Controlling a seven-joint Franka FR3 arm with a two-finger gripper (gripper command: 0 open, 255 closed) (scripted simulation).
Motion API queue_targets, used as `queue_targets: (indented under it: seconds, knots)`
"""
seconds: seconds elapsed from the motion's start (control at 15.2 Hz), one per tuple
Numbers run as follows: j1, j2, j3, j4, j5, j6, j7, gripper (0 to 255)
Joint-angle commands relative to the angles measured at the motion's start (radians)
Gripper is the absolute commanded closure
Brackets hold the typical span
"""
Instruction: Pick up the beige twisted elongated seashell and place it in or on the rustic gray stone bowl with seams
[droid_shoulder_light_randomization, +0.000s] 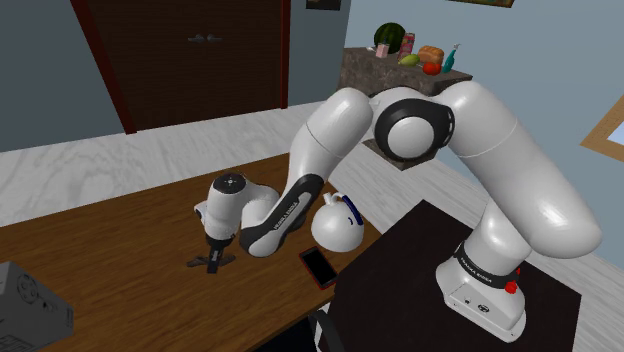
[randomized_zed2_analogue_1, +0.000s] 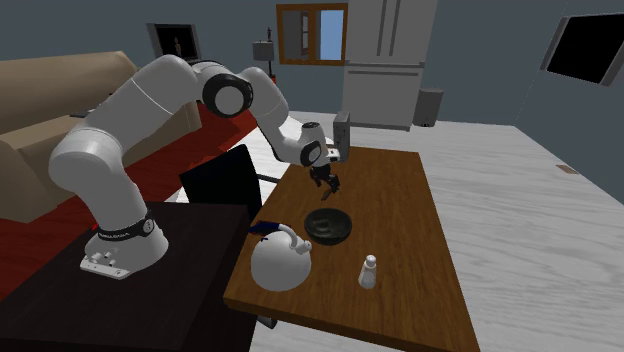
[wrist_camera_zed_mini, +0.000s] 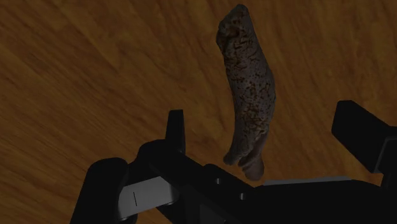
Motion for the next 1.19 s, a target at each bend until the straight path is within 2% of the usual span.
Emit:
queue_targets:
  seconds: [0.0,0.59,0.66,1.12]
  knots:
    - [0.007,0.033,-0.005,0.033,-0.002,0.002,-0.002,0]
    - [0.010,0.058,-0.007,0.056,-0.002,0.004,-0.003,0]
    - [0.010,0.058,-0.007,0.056,-0.002,0.004,-0.003,255]
    - [0.010,0.058,-0.007,0.056,-0.002,0.004,-0.003,255]
